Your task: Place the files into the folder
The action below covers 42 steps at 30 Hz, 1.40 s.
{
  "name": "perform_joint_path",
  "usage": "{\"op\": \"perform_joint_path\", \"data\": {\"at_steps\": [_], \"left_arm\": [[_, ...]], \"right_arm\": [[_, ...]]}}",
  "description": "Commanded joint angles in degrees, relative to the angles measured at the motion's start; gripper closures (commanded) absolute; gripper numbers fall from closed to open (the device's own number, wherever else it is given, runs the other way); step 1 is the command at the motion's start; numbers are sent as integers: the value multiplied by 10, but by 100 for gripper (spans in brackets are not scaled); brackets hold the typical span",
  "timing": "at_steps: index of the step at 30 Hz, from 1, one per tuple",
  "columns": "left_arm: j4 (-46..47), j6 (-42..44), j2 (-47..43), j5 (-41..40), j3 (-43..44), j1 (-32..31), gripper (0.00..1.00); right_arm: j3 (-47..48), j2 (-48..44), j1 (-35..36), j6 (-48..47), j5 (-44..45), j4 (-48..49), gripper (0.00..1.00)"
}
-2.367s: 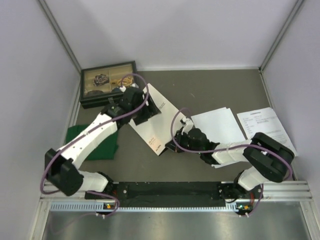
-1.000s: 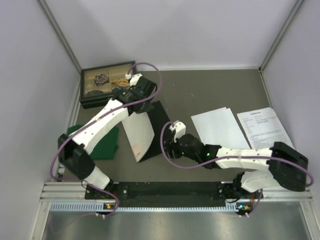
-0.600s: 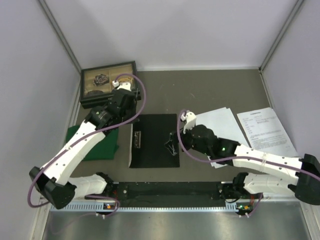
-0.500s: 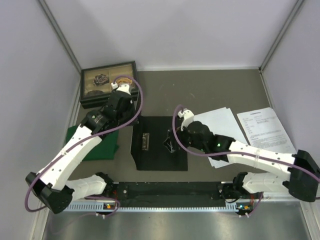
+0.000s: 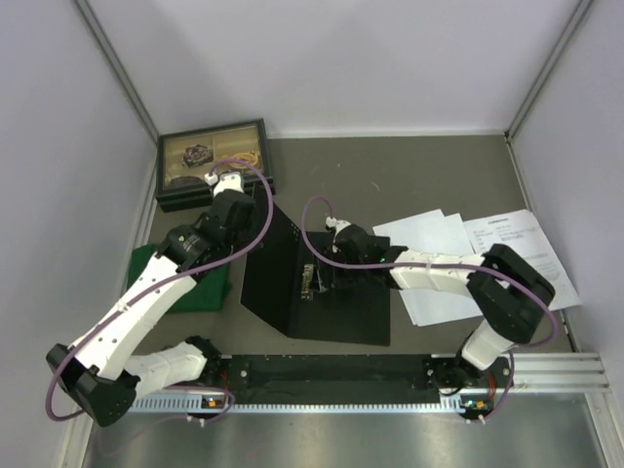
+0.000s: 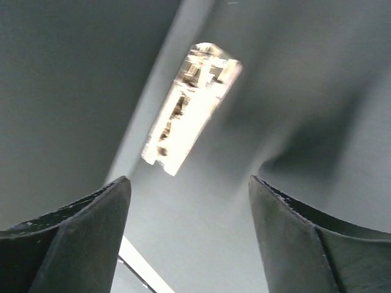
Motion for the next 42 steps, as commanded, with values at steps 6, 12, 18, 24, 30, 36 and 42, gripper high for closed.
{"op": "perform_joint_path", "data": {"at_steps": [6, 12, 18, 24, 30, 36, 42], "left_arm": [[-65, -63, 19, -147, -32, 37, 82], [-55, -36, 11, -112, -36, 62, 27], [-132, 23, 4, -100, 113, 62, 22], [-47, 31, -34, 62, 138, 62, 23], [17, -13, 0, 79, 66, 62, 38], [150, -38, 25, 37, -43, 67, 45], [223, -53, 119, 66, -80, 69, 51]], "right_arm": [[74, 74, 6, 24, -146, 138, 36], [161, 136, 59, 17, -173, 132, 38], [179, 162, 70, 37, -151, 132, 42], [189, 228, 71, 67, -170, 178, 46], [170, 250, 60, 96, -170, 198, 47], [84, 164, 29, 132, -198, 246, 47], [30, 43, -2, 116, -173, 154, 44]]}}
